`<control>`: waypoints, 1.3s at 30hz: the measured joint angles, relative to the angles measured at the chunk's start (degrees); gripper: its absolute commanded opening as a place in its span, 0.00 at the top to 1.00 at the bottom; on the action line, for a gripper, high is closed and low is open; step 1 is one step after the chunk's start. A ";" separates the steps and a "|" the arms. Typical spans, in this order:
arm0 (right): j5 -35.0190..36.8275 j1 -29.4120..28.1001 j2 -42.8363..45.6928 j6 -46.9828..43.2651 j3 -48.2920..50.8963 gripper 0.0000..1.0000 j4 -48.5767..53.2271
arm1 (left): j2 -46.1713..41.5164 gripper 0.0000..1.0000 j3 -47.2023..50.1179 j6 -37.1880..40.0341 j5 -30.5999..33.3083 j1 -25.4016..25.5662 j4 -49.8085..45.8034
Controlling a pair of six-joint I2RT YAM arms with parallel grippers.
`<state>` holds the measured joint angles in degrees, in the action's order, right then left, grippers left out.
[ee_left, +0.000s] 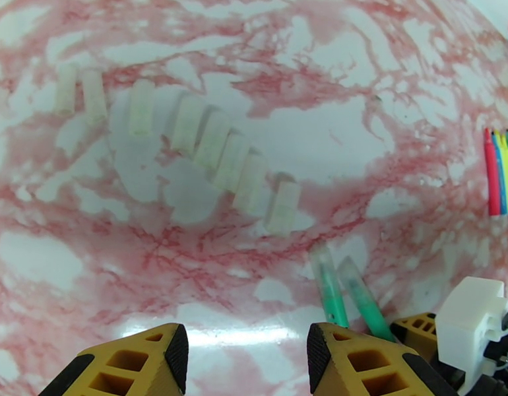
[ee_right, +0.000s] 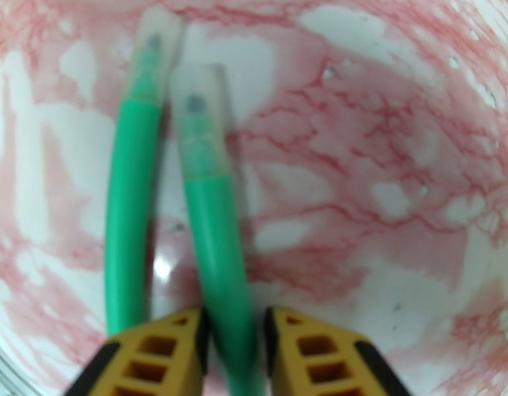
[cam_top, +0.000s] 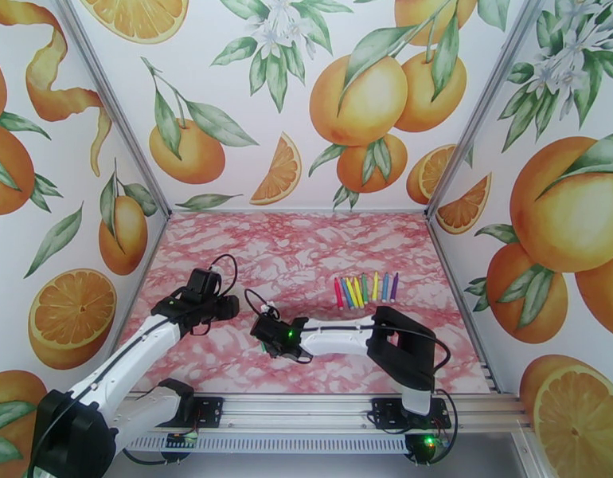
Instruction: Open the pen caps
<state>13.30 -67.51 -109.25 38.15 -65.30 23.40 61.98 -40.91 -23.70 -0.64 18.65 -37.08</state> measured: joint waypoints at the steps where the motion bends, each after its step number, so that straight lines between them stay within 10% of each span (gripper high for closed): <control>1: 0.13 0.00 -0.04 0.02 -0.07 0.75 0.02 | 0.00 0.48 0.00 0.00 -0.02 0.00 0.00; 39: -1.57 6.47 21.18 -1.05 21.33 0.91 -15.96 | 7.93 0.46 0.00 -5.81 -20.57 0.35 15.13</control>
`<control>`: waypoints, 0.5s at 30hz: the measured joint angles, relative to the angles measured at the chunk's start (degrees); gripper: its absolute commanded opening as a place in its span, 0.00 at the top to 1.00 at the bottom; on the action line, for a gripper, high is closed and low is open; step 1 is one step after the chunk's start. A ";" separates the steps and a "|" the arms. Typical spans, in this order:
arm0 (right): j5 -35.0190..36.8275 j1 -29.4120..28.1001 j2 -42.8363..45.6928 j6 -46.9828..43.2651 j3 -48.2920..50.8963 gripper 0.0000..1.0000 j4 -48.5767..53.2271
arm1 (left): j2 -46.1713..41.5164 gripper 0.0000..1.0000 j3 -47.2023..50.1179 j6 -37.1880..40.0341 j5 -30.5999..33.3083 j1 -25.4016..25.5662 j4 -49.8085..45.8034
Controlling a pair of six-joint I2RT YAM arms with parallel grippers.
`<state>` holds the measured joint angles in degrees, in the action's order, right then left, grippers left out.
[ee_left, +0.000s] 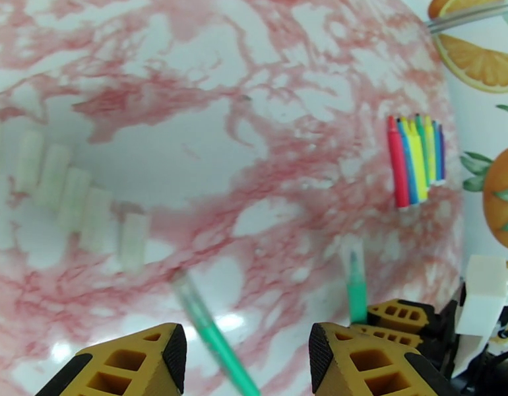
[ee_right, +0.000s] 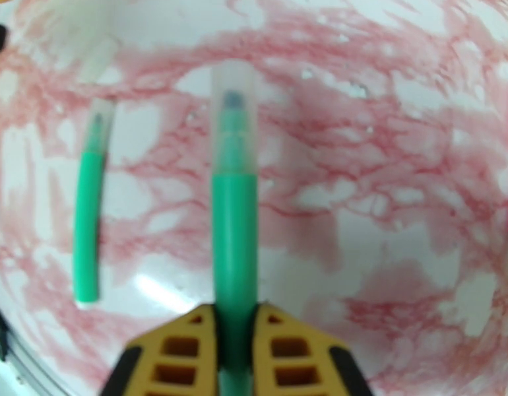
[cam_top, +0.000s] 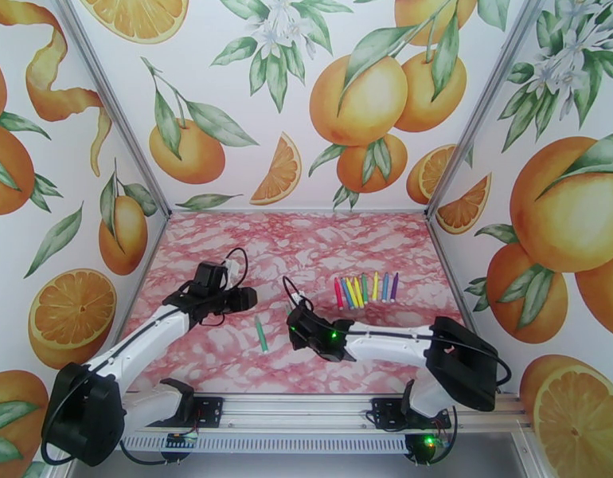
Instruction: Open the pen caps
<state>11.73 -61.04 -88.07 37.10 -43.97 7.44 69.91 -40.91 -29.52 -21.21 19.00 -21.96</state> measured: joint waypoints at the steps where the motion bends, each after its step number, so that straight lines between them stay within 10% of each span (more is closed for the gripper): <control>1: -0.35 0.00 0.37 -0.15 0.31 0.91 -0.59 | 0.44 0.46 0.00 -0.57 -0.70 0.31 1.01; 15: -3.15 -0.02 4.22 -1.75 1.55 0.93 -5.46 | 7.17 0.47 -2.36 -5.09 -3.78 7.17 7.72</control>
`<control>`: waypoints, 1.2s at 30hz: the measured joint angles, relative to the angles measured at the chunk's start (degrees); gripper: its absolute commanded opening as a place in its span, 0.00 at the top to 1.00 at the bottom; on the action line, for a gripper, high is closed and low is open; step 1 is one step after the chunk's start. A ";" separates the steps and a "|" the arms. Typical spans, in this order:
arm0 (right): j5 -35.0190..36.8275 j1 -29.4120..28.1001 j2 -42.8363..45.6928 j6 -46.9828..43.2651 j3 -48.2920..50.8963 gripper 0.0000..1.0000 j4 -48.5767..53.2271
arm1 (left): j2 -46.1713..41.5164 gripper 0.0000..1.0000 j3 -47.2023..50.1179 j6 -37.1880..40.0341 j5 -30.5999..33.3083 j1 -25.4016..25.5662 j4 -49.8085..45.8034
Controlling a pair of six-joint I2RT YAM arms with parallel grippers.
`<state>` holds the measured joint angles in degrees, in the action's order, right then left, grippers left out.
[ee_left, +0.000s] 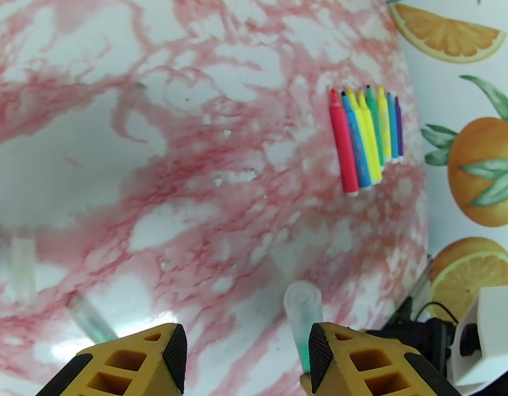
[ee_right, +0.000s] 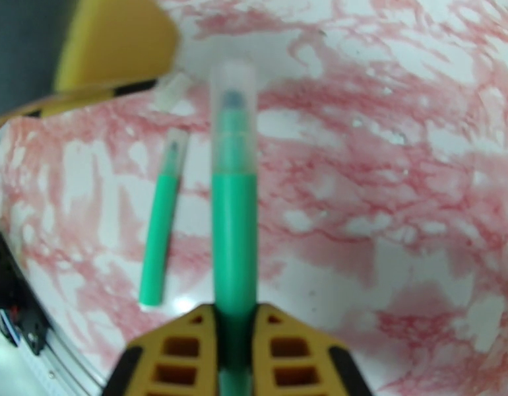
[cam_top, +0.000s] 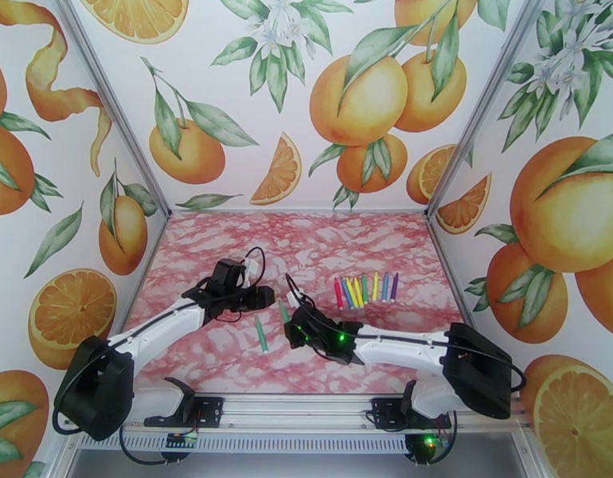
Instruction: Open the pen caps
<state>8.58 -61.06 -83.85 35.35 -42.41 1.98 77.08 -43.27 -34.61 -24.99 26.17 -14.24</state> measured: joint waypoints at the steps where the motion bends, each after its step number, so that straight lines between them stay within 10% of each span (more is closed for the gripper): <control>1: -0.07 0.00 0.17 -0.15 0.00 0.93 -0.24 | 0.26 0.47 -0.15 -0.17 -0.09 0.20 0.46; 36: -0.04 -0.15 1.79 -2.27 0.00 0.96 -1.64 | 3.89 0.73 -1.95 -4.00 -4.00 2.89 5.97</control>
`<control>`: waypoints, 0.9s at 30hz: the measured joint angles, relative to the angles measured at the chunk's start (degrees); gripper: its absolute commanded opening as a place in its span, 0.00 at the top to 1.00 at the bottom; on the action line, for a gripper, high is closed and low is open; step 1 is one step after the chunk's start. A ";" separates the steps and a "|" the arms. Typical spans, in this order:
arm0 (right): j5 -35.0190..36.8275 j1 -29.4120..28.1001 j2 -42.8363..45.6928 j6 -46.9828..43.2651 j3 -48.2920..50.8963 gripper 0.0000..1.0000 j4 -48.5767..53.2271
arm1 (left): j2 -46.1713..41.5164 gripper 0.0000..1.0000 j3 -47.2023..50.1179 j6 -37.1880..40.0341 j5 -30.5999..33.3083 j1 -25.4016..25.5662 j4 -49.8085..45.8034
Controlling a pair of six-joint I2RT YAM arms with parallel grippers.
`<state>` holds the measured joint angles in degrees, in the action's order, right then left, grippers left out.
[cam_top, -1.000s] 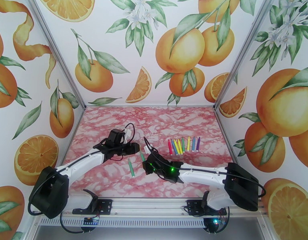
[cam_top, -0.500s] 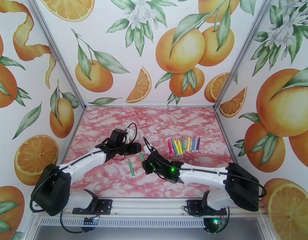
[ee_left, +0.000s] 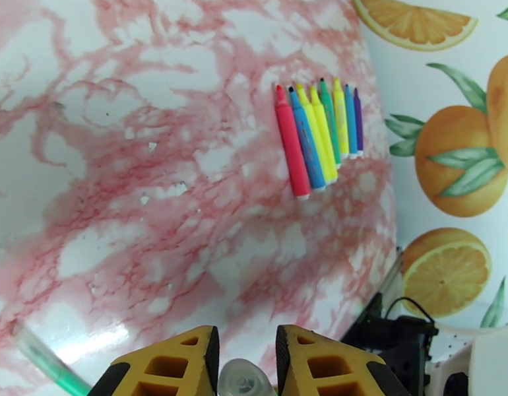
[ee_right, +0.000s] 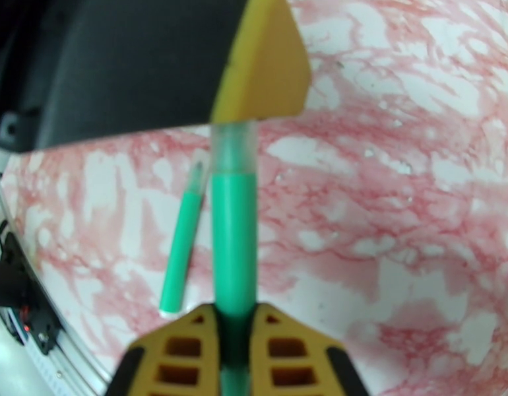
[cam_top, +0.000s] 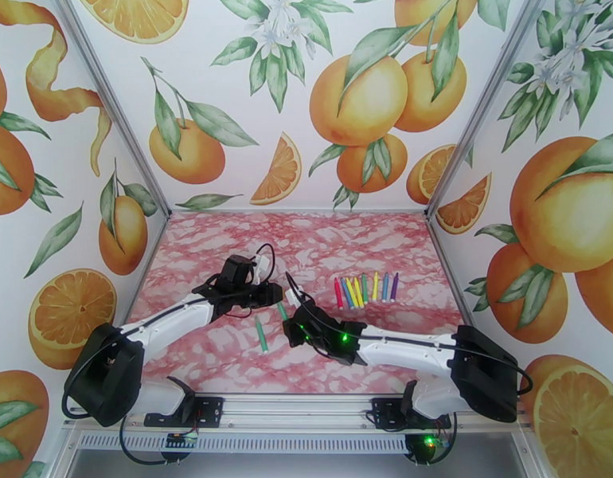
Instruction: Open the pen caps
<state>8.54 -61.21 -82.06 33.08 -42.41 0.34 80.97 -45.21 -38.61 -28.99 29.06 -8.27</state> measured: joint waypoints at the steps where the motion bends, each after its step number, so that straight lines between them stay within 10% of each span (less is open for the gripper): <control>1: 0.00 0.00 0.04 -0.07 0.00 0.96 -0.02 | 0.07 0.73 -0.02 0.00 -0.04 0.00 0.07; 12: 0.04 0.00 0.07 -0.13 0.00 0.96 0.00 | 0.42 0.86 -0.68 -0.48 -1.01 0.37 0.94; 19: 0.26 0.00 0.07 -0.37 0.00 0.72 -0.02 | 0.44 0.95 -0.74 -0.70 -1.27 0.37 1.03; 27: 0.24 0.17 -0.09 -1.18 -0.09 0.67 -0.17 | 0.44 1.00 -0.74 -0.57 -1.86 0.59 1.03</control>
<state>8.78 -61.04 -82.15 31.90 -42.50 0.16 81.41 -45.95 -39.18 -30.85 29.65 -7.25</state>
